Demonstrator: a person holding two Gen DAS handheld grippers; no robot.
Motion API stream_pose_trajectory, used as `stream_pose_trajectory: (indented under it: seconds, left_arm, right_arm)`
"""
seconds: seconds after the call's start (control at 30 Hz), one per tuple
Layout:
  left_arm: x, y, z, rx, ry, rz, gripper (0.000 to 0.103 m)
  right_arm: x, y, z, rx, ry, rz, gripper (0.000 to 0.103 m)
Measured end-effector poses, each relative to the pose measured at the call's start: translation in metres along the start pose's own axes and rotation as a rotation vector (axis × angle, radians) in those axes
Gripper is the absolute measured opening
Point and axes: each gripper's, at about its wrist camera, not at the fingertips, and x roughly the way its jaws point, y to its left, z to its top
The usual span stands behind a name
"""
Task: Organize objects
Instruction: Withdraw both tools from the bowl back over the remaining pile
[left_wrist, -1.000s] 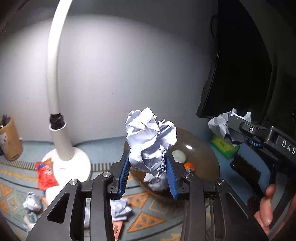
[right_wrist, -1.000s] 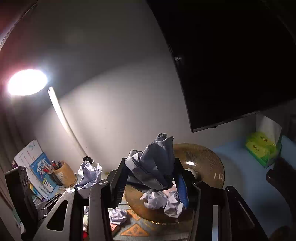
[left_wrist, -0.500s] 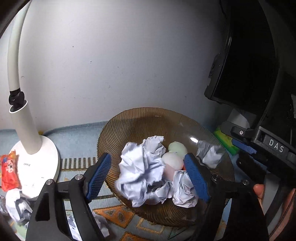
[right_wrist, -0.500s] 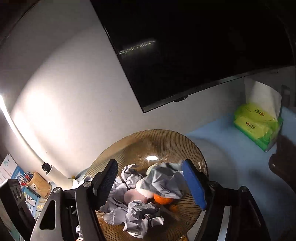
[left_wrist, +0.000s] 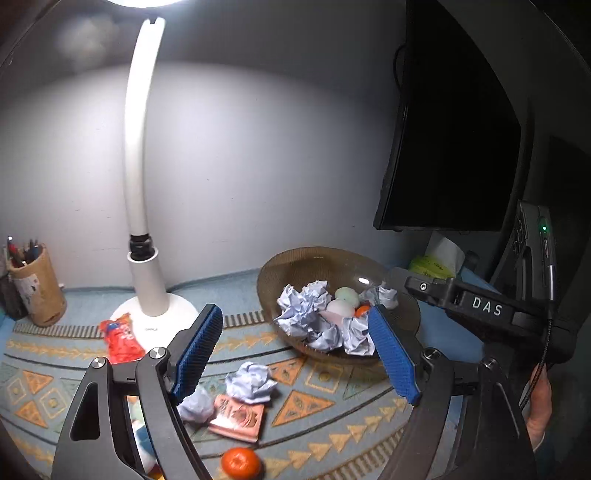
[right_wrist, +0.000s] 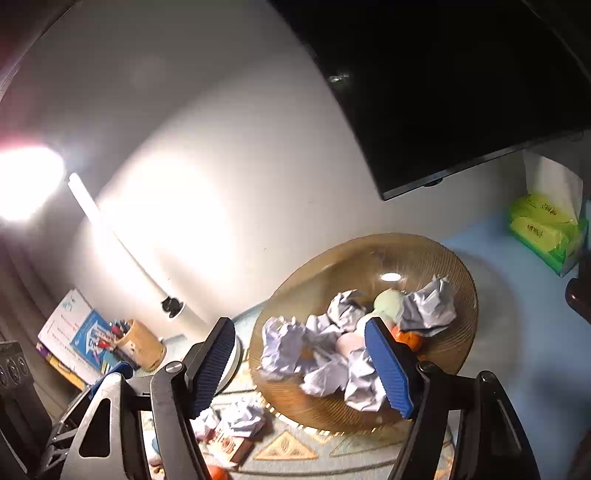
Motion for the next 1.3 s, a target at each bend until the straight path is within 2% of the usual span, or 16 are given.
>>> stream_pose_trajectory:
  seconds: [0.1,0.23,0.33,0.47,0.57,0.63,0.67,0.73,0.93,1.0,1.07,1.13,1.23,1.3]
  left_arm:
    - [-0.039,0.024,-0.015,-0.037,-0.022,0.058,0.094]
    - [-0.077,0.072,-0.046,-0.103,-0.001,0.124,0.094]
    - [-0.084,0.105,-0.079,-0.15,0.048,0.179,0.094]
    - [-0.08,0.14,-0.123,-0.207,0.121,0.199,0.094]
    - [-0.068,0.148,-0.147,-0.215,0.168,0.212,0.094]
    - [-0.061,0.149,-0.158,-0.217,0.199,0.211,0.094]
    - [-0.059,0.148,-0.157,-0.212,0.212,0.206,0.093]
    - [-0.063,0.143,-0.156,-0.192,0.179,0.197,0.093]
    - [-0.058,0.138,-0.151,-0.15,0.206,0.177,0.093]
    - [-0.056,0.134,-0.14,-0.101,0.225,0.163,0.095]
    - [-0.052,0.129,-0.127,-0.029,0.247,0.097,0.097]
    - [-0.048,0.124,-0.113,0.058,0.235,0.082,0.098]
    - [-0.033,0.126,-0.099,0.124,0.239,0.081,0.098]
    - [-0.017,0.129,-0.096,0.16,0.268,0.081,0.098]
  right_arm:
    - [-0.006,0.032,-0.03,-0.067,0.053,0.037,0.076]
    - [-0.001,0.063,-0.076,-0.13,0.134,0.092,0.077]
    - [0.009,0.08,-0.112,-0.19,0.177,0.092,0.078]
    - [0.028,0.093,-0.144,-0.255,0.195,0.078,0.078]
    - [0.04,0.094,-0.159,-0.265,0.21,0.073,0.078]
    - [0.053,0.094,-0.166,-0.276,0.266,0.051,0.078]
    - [0.056,0.094,-0.167,-0.276,0.277,0.043,0.078]
    - [0.055,0.095,-0.167,-0.277,0.264,0.048,0.077]
    - [0.059,0.097,-0.167,-0.286,0.292,0.01,0.077]
    - [0.069,0.099,-0.168,-0.254,0.372,0.012,0.077]
    - [0.075,0.1,-0.168,-0.21,0.427,0.051,0.077]
    - [0.076,0.108,-0.166,-0.231,0.415,0.051,0.077]
    - [0.076,0.122,-0.164,-0.313,0.37,-0.002,0.076]
    - [0.079,0.126,-0.165,-0.337,0.364,-0.015,0.067]
